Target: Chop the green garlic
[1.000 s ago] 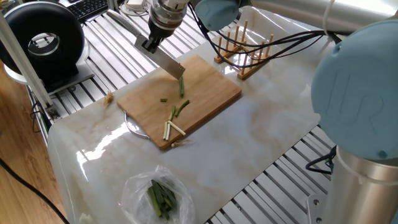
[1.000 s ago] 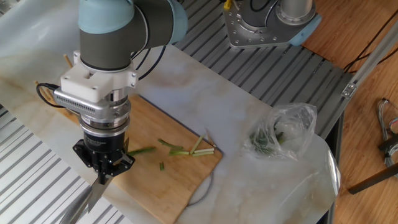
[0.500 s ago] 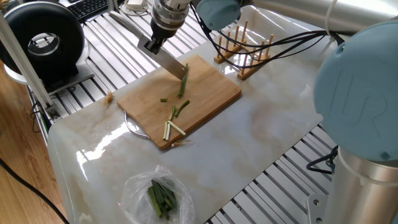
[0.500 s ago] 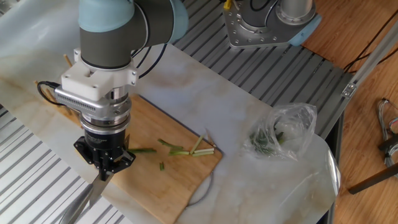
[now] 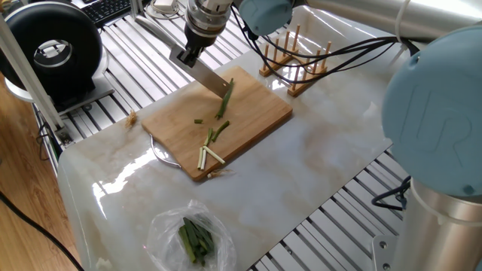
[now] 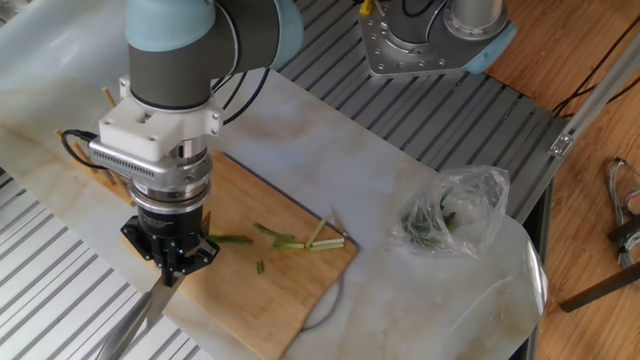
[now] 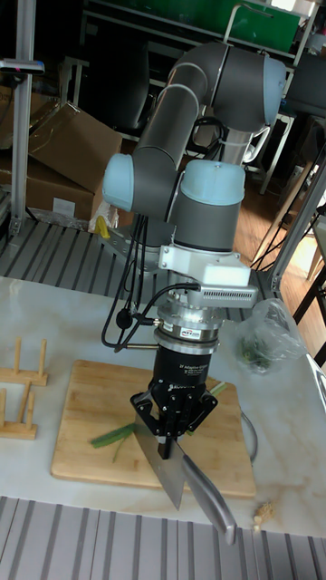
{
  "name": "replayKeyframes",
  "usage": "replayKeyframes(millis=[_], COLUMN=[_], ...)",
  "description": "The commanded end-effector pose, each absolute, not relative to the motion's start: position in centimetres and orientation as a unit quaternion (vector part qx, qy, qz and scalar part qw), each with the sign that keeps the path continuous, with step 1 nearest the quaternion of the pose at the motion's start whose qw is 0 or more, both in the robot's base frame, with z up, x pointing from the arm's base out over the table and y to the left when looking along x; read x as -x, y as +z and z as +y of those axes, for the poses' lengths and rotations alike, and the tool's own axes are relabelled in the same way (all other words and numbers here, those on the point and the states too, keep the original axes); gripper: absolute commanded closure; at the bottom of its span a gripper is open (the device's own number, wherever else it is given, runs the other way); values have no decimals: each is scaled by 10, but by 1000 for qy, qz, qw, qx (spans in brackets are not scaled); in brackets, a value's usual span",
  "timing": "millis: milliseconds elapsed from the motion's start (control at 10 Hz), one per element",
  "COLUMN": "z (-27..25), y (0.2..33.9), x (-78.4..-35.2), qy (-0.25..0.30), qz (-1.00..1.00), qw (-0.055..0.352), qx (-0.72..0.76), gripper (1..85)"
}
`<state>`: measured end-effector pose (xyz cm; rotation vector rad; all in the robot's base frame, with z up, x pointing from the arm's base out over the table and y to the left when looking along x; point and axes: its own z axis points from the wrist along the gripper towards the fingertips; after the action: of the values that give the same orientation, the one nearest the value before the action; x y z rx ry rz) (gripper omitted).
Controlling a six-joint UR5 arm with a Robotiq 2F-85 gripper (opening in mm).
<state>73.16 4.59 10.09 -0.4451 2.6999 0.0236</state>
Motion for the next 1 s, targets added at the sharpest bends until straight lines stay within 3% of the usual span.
replayKeyframes(millis=[0,900], z=[45,43], y=[104,101], x=[-727,-719], qy=[13,13], qz=[968,970], qw=[197,187], qx=[154,155], gripper=[843,843])
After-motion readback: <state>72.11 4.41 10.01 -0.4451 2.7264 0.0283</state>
